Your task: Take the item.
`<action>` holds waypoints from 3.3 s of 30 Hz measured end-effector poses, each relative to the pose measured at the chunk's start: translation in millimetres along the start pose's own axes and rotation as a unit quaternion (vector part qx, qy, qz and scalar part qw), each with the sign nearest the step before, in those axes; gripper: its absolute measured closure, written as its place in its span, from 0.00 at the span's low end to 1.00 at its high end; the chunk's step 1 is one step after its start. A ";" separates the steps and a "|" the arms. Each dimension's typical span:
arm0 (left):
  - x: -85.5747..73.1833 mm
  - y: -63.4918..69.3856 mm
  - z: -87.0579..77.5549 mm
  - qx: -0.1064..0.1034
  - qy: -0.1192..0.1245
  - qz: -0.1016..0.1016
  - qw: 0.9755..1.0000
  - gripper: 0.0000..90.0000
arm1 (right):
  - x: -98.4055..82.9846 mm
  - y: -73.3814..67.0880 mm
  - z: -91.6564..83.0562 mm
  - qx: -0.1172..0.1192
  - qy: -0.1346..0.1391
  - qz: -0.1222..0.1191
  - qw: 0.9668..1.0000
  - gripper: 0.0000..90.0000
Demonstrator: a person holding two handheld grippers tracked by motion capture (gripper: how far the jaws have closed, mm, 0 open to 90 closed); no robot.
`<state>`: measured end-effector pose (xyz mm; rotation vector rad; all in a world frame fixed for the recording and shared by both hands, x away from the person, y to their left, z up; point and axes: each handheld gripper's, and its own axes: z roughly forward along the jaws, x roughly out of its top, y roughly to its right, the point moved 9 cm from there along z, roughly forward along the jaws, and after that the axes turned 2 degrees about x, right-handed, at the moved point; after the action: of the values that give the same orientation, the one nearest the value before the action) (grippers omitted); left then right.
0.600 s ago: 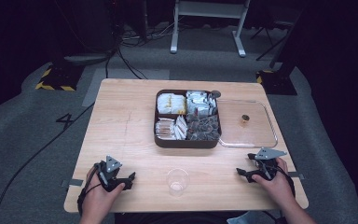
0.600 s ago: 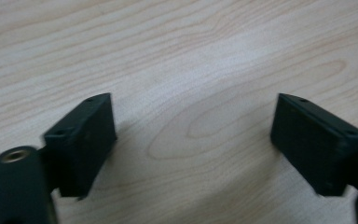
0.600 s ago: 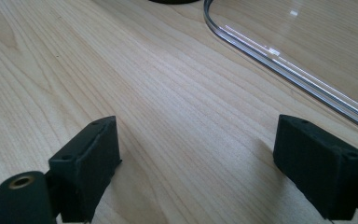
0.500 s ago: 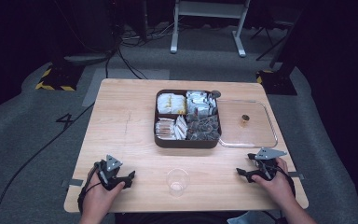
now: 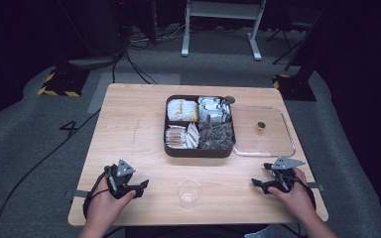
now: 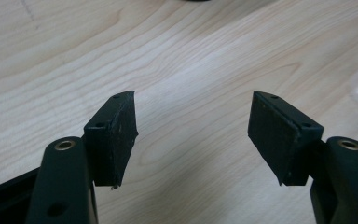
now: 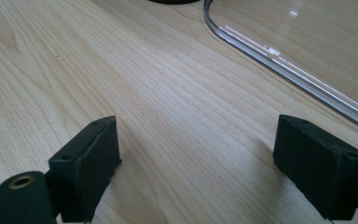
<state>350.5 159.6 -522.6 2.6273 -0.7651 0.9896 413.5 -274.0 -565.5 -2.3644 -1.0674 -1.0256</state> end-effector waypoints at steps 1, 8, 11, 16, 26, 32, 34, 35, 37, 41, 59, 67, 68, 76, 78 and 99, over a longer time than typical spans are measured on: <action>3.5 2.0 -2.3 -0.005 0.002 0.003 1.000 0.37 | 0.0 0.0 0.0 0.000 0.000 0.000 1.000 0.16; 20.3 6.4 -12.0 -0.024 0.008 0.021 0.999 0.36 | 0.0 0.0 0.0 0.001 0.000 0.000 1.000 0.16; 33.0 9.1 -15.3 -0.024 0.013 0.030 0.999 0.36 | 0.0 0.0 0.0 0.001 0.000 0.000 1.000 0.16; 50.3 13.2 -17.6 -0.029 0.024 0.035 0.999 0.36 | 0.0 0.0 0.0 0.001 0.000 0.000 1.000 0.16; 87.4 14.2 -19.1 -0.046 0.049 0.056 0.996 0.39 | 0.0 0.0 0.0 0.001 0.000 0.000 1.000 0.16; 114.9 13.5 -14.9 -0.046 0.066 0.067 0.995 0.39 | 0.0 0.0 0.0 0.001 0.000 0.000 1.000 0.16; 118.7 13.5 -13.8 -0.046 0.069 0.068 0.994 0.39 | 0.0 0.0 0.0 0.001 0.000 0.000 1.000 0.16; 125.3 13.2 -11.1 -0.050 0.070 0.073 0.994 0.39 | 0.0 -0.1 0.0 0.001 0.000 0.000 1.000 0.16; 131.3 12.7 -7.9 -0.054 0.070 0.076 0.993 0.39 | 0.0 0.0 0.0 0.001 0.000 0.000 1.000 0.16; 143.9 10.0 -2.1 -0.059 0.075 0.080 0.992 0.39 | 0.0 0.0 0.0 0.001 0.000 0.000 1.000 0.16; 195.4 11.1 20.3 -0.088 0.090 0.107 0.986 0.38 | -0.4 -0.2 -0.6 0.000 0.000 0.001 1.000 0.17; 215.7 7.0 38.8 -0.091 0.090 0.106 0.986 0.38 | -0.4 -0.2 -0.6 0.000 0.000 0.001 1.000 0.17; 220.6 5.0 44.6 -0.087 0.091 0.105 0.987 0.38 | -0.4 -0.1 -0.6 0.000 0.000 0.000 1.000 0.17; 237.1 3.2 66.2 -0.080 0.085 0.108 0.987 0.38 | -0.4 -0.1 -0.6 0.001 0.000 0.000 1.000 0.17; 238.7 3.1 68.5 -0.078 0.084 0.111 0.987 0.38 | -0.4 -0.1 -0.6 0.000 0.000 0.000 1.000 0.17; 246.3 -9.4 145.6 -0.058 0.030 0.062 0.996 0.39 | -0.2 0.1 -0.5 0.003 0.000 -0.002 1.000 0.17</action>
<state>591.5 15.4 -467.2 2.4664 -0.9505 1.0175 413.2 -274.5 -565.3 -2.3582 -1.0726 -1.0230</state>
